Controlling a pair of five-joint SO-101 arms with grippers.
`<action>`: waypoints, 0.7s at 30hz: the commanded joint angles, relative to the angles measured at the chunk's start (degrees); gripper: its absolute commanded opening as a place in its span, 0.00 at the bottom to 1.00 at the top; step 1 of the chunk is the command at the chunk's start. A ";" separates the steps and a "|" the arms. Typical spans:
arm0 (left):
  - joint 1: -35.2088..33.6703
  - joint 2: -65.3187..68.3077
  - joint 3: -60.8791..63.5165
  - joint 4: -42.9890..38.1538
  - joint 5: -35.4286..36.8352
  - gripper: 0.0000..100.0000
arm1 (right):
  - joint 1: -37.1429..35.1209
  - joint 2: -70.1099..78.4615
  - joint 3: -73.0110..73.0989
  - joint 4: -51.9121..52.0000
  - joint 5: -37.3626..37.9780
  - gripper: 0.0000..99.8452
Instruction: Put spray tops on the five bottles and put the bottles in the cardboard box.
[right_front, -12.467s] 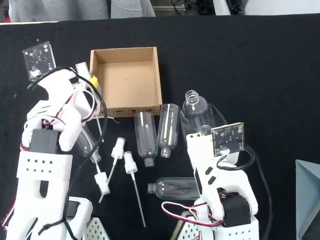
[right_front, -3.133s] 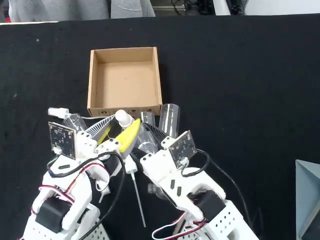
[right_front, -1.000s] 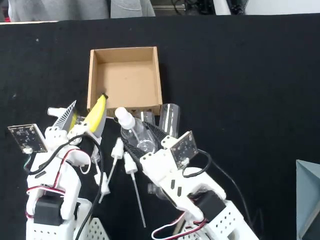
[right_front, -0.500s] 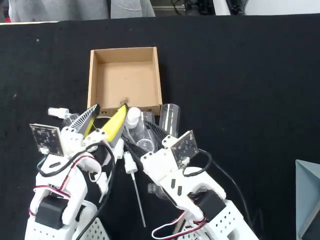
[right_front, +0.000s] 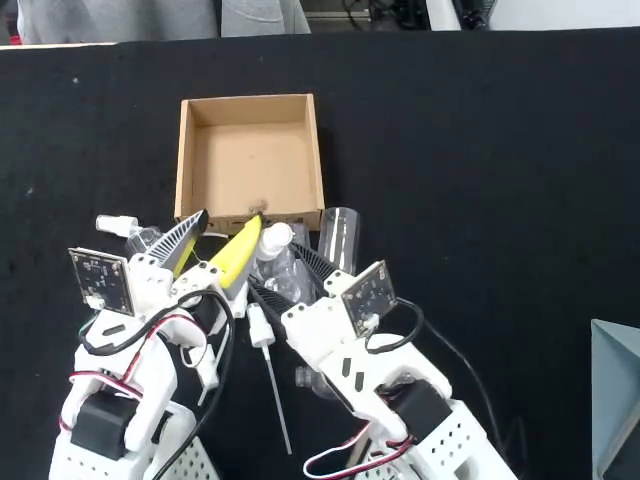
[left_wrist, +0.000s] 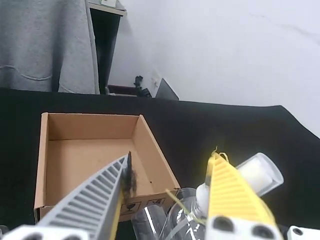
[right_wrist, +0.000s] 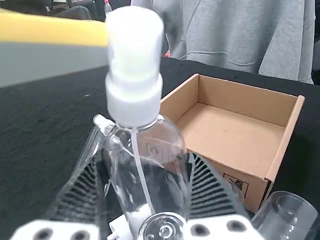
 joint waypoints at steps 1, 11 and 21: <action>2.15 0.09 -1.45 0.26 -0.62 0.23 | -0.53 -5.23 -0.92 -1.76 -0.09 0.02; 7.34 0.09 -1.45 2.20 -2.46 0.23 | -0.53 -5.23 -0.92 -1.67 -0.09 0.02; 7.43 0.09 -1.45 2.20 -2.46 0.23 | -0.53 -5.05 -0.92 -1.67 -0.09 0.02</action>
